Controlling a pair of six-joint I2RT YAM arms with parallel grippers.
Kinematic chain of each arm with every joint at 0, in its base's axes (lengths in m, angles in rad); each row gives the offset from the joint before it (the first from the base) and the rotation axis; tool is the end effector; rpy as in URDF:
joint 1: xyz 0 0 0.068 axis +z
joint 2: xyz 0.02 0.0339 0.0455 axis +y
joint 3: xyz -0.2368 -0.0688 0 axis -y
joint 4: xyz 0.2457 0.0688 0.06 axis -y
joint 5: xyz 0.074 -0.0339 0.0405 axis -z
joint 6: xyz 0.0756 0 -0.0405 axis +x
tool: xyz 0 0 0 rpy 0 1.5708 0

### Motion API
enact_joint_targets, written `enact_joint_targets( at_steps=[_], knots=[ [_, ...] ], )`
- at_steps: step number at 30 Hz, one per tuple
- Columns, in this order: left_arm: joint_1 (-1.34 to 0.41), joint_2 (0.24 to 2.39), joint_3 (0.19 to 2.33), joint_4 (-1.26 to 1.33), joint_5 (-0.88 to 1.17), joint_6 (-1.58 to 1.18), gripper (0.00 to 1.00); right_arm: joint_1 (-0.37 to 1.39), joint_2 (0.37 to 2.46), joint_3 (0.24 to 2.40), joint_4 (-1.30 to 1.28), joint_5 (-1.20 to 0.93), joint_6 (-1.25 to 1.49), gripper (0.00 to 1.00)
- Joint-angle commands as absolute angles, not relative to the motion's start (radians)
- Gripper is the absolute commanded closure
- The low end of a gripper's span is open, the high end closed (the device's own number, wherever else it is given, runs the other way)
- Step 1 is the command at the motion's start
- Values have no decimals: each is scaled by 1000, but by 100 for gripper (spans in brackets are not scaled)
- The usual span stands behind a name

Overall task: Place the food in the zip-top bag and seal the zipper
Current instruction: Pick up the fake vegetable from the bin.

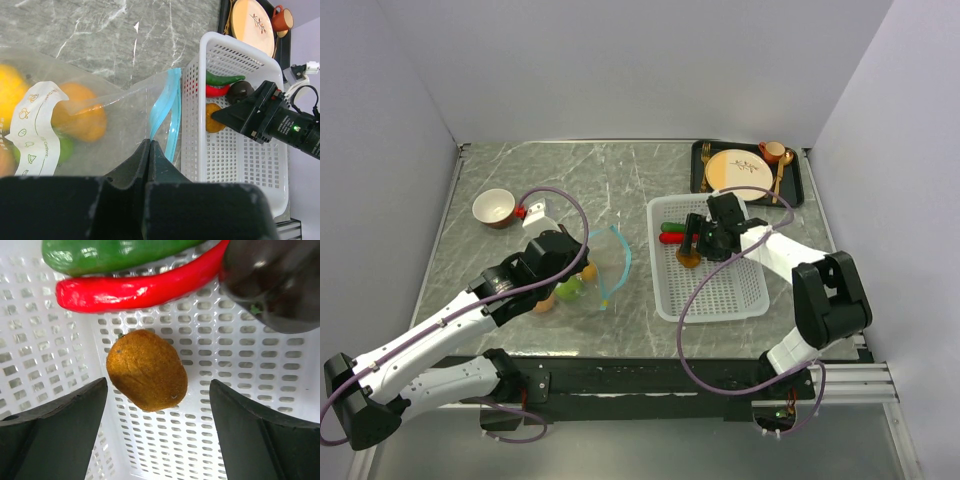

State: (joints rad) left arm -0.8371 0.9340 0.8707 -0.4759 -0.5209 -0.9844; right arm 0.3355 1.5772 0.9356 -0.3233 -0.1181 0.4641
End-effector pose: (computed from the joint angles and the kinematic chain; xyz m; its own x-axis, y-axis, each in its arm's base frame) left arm 0.1940 -0.1590 0.2766 -0.4886 -0.5369 -0.6877 -0.0881 0.8145 -0.5734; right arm 0.3173 0.1201 0.1288 -0.8688 0.1678 -0.4659 -0.0016 0.9399 0.3415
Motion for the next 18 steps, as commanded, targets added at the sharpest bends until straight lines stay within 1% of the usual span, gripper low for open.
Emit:
enact_joint_targets(
  at_steps=[1,9,15,18],
  knots=[
    [-834,928,887,-469,-537,-983,97,330,1532,919,-252,-66,480,11],
    [-834,923,885,-474,-538,-988,97,330,1560,885,-153,-126,538,13],
    [-834,919,879,-477,-542,-989,97,328,1608,916,-190,-141,525,20],
    [-834,916,879,-477,-543,-989,96,328,1603,914,-190,-146,525,25]
  ],
)
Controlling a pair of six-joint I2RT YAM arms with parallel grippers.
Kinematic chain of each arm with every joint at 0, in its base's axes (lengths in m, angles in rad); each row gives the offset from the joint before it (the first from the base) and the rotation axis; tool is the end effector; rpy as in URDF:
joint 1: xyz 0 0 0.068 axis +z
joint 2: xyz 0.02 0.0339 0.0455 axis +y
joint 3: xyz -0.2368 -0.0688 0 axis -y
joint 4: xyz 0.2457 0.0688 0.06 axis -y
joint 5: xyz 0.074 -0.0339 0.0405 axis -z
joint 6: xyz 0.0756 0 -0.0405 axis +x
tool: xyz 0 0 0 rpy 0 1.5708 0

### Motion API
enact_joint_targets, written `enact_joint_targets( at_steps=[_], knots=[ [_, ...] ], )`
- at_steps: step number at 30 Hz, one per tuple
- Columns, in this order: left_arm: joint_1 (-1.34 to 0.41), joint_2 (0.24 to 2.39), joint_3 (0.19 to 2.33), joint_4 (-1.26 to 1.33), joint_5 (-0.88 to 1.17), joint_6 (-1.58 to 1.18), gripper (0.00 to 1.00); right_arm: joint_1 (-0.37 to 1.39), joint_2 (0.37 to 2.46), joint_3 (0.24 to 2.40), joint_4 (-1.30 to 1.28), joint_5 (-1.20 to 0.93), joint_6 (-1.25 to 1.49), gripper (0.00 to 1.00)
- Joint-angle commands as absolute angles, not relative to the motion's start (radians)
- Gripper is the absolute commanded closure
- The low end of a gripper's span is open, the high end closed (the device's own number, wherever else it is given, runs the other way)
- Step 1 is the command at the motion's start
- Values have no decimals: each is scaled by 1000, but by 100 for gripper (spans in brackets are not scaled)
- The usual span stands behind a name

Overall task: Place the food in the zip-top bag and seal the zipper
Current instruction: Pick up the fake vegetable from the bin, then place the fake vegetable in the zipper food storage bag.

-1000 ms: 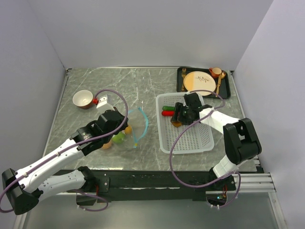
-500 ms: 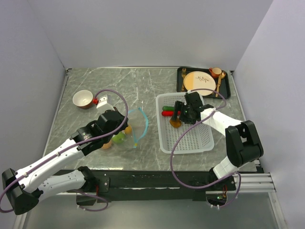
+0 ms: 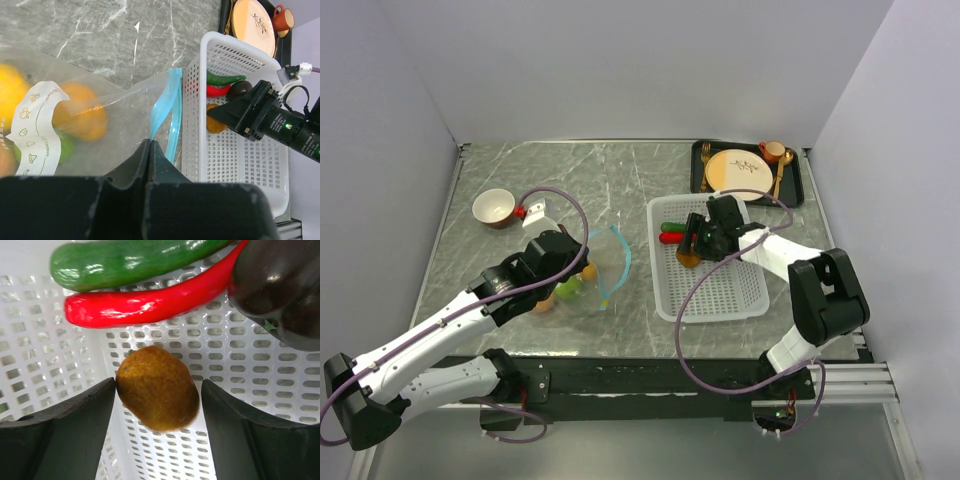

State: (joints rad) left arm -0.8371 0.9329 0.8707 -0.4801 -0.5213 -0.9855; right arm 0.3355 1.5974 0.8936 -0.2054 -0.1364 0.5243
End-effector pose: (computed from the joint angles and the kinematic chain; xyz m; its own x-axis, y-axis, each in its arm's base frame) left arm 0.1937 -0.1586 0.2763 -0.4897 -0.5363 -0.6874 -0.0901 0.8153 -0.5720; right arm 0.3214 0.1229 0.1195 -0.8477 0.2297 -0.4781 0.0223 0.9161 0.4004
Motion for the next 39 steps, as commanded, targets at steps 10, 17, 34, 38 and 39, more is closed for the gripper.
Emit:
enact_joint_targets(
  at_steps=[10,17,34,38,39],
  knots=[
    [-834,914,871,-476,-541,-991,97,328,1545,914,-206,-163,525,58],
    [-834,910,865,-466,-541,-992,96,330,1424,910,-187,-239,561,63],
    [-834,962,870,-420,-499,-996,99,452,1310,974,-132,-503,526,62],
    [-834,968,871,-420,-494,-997,99,528,1368,1028,-144,-482,523,62],
    [-834,966,873,-419,-494,-996,99,552,1380,1051,-149,-479,525,62]
  ],
)
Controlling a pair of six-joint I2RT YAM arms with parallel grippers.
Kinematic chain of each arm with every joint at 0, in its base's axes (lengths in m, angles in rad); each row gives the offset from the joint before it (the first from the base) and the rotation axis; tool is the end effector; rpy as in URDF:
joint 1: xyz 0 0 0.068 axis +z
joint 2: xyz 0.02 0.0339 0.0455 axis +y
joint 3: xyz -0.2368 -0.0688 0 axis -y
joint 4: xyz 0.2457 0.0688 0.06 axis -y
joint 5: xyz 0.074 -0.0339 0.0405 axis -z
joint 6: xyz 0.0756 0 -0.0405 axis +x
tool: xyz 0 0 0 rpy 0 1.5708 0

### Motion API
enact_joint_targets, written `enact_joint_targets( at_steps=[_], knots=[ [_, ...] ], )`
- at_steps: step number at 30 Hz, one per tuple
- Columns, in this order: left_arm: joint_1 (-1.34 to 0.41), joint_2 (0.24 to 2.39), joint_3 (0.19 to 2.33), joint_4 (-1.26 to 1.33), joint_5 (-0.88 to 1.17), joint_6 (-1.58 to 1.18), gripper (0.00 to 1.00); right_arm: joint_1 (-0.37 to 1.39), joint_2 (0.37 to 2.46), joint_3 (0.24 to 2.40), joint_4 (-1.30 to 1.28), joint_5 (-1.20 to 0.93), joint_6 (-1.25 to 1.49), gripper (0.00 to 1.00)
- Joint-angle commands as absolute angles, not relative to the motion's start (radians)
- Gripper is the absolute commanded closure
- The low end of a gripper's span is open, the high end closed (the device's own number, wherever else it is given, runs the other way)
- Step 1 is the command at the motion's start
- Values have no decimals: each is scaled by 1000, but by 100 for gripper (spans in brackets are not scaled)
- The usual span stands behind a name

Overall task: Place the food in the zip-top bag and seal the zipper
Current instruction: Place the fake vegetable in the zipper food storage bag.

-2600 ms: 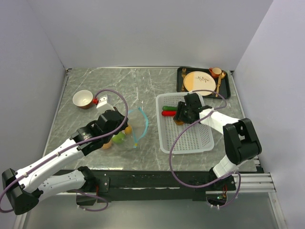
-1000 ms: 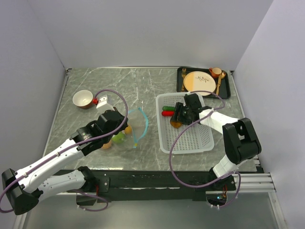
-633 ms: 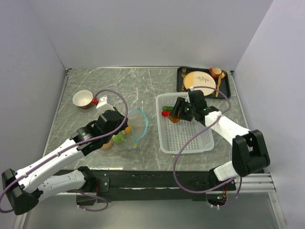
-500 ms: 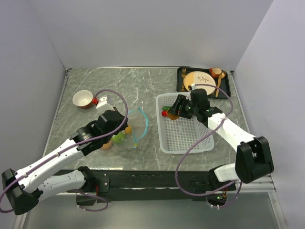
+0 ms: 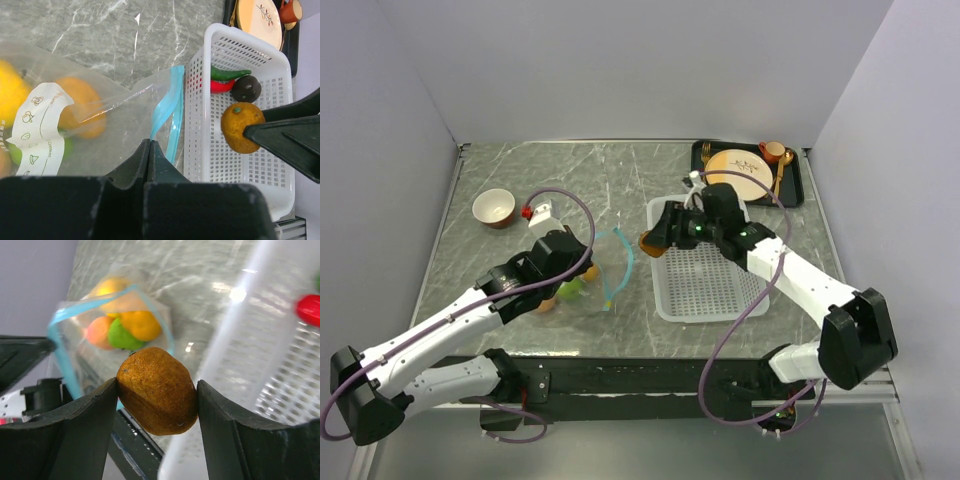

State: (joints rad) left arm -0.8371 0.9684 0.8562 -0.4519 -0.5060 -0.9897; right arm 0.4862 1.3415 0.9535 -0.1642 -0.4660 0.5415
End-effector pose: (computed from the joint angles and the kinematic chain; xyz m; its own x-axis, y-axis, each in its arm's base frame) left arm 0.1980 -0.1649 0.2658 -0.5103 -0.5259 -0.6805 -0.0932 0.8204 -0.5641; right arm 0.2819 0.1874 0.2324 -0.7869 0.1049 -0.6081 -0.4085 0.6500 0.6408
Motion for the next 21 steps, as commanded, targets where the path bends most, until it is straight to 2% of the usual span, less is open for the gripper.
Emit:
enact_joint_targets(
  at_steps=[1,21],
  knots=[
    [-834,963,871,-420,-494,-997,99,566,1393,1064,-152,-473,526,62],
    [-834,927,868,-445,-535,-991,97,721,1640,1249,-153,-436,571,57]
  ],
)
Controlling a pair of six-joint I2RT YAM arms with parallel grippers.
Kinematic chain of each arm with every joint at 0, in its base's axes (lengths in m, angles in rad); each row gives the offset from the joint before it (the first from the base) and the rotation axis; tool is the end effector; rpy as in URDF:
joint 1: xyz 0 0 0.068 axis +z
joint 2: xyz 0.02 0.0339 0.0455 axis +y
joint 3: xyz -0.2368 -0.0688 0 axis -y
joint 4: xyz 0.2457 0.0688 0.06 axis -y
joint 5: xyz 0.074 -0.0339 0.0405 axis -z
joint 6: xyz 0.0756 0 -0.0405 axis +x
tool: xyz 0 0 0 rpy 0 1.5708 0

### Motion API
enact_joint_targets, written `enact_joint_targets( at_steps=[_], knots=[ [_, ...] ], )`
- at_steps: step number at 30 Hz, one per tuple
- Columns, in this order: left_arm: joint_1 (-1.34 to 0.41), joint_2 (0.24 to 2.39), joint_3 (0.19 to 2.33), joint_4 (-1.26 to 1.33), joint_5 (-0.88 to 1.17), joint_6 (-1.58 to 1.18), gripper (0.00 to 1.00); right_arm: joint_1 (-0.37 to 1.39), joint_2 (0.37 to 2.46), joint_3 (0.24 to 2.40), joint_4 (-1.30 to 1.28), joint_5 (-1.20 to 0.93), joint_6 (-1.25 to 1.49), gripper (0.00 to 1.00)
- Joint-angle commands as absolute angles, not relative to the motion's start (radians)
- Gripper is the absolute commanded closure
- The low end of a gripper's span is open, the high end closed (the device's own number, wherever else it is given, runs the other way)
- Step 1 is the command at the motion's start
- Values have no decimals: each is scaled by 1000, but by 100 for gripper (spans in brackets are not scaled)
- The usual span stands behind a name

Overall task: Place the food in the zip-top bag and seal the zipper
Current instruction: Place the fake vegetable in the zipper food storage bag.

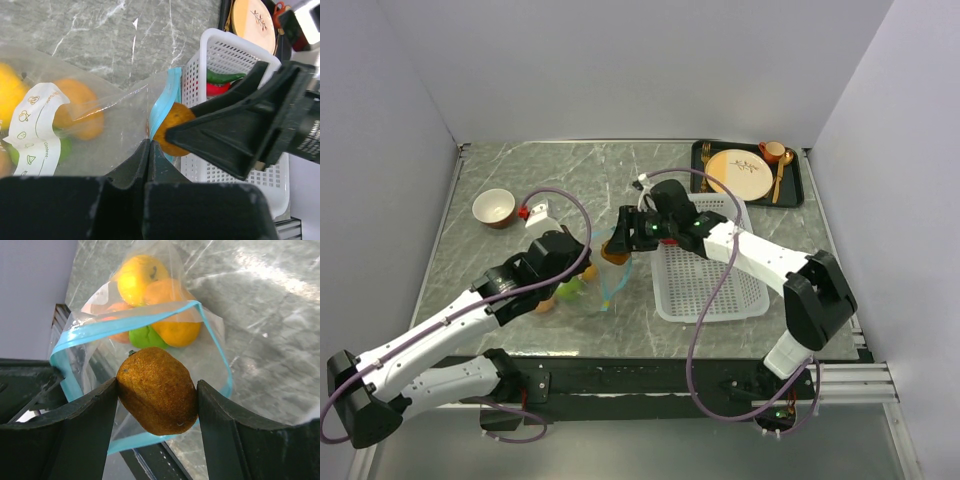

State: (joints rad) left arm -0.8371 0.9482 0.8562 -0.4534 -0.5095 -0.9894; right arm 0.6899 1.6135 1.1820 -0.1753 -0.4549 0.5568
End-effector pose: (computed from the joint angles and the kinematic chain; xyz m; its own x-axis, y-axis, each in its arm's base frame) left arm 0.1960 -0.1623 0.2704 -0.4993 -0.5357 -0.6810 -0.0876 0.8131 -0.5755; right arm 0.2835 0.2770 0.2209 -0.8227 -0.0634 -0.5650 -0.4893 0.5850 0.6468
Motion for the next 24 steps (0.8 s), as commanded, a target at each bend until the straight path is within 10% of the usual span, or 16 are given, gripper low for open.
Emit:
enact_joint_targets(
  at_steps=[1,24],
  knots=[
    [-834,925,867,-446,-538,-991,97,726,1644,1253,-149,-436,571,56],
    [-834,860,824,-459,-597,-1029,97,782,1707,1350,-241,-485,476,19]
  ],
)
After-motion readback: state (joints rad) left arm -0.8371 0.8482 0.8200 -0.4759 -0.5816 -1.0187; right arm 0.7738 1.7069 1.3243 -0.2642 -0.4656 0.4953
